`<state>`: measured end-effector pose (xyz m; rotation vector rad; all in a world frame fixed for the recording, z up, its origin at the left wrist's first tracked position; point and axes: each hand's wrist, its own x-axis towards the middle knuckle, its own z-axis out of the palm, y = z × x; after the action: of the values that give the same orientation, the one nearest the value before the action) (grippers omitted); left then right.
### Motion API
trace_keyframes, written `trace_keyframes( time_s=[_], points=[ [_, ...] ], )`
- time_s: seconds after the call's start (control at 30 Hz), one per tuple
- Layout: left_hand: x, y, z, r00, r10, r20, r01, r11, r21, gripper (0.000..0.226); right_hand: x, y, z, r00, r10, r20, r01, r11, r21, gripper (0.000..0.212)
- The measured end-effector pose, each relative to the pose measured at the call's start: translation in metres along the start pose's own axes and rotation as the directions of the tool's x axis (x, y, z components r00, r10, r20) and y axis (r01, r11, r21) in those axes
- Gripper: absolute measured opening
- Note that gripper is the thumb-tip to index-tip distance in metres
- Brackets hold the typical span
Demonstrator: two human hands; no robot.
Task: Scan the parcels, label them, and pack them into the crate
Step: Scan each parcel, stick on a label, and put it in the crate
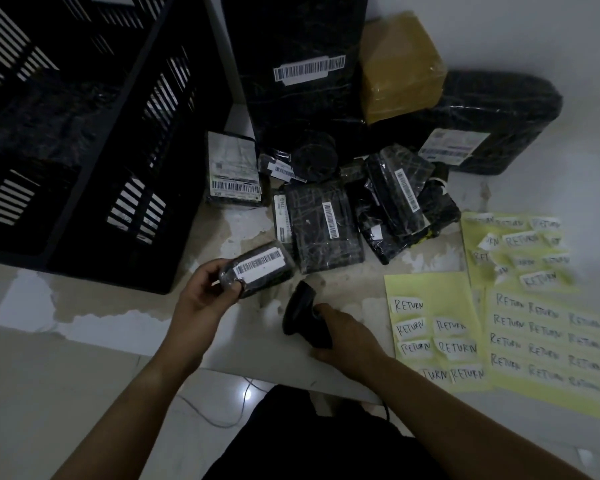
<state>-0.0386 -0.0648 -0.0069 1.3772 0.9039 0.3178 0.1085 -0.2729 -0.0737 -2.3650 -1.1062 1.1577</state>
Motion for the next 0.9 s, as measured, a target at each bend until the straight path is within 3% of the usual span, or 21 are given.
trace_keyframes(
  time_s=[0.33,0.5,0.63,0.77,0.9],
  points=[
    [-0.016,0.002,0.05,0.983,-0.103,0.153,0.096,0.994,0.051,0.03,-0.003,0.004,0.007,0.999,0.001,-0.049,0.002,0.998,0.058,0.103],
    [-0.017,-0.002,0.074,0.969,-0.18,0.169,0.18,0.984,0.013,0.03,-0.031,0.037,-0.021,0.96,-0.107,-0.257,0.101,0.994,-0.036,0.064],
    [-0.017,0.003,0.096,0.965,-0.183,0.188,0.189,0.982,-0.017,0.032,-0.044,0.101,-0.06,0.842,0.033,-0.539,-0.074,0.996,-0.055,0.039],
    [-0.021,0.003,0.115,0.966,-0.18,0.185,0.189,0.981,-0.031,0.036,-0.044,0.139,-0.078,0.851,0.183,-0.492,-0.222,0.975,-0.022,0.037],
    [-0.024,0.009,0.125,0.965,-0.17,0.198,0.174,0.985,-0.005,0.044,-0.038,0.143,-0.083,0.868,0.17,-0.467,-0.213,0.976,-0.04,0.024]
  ],
)
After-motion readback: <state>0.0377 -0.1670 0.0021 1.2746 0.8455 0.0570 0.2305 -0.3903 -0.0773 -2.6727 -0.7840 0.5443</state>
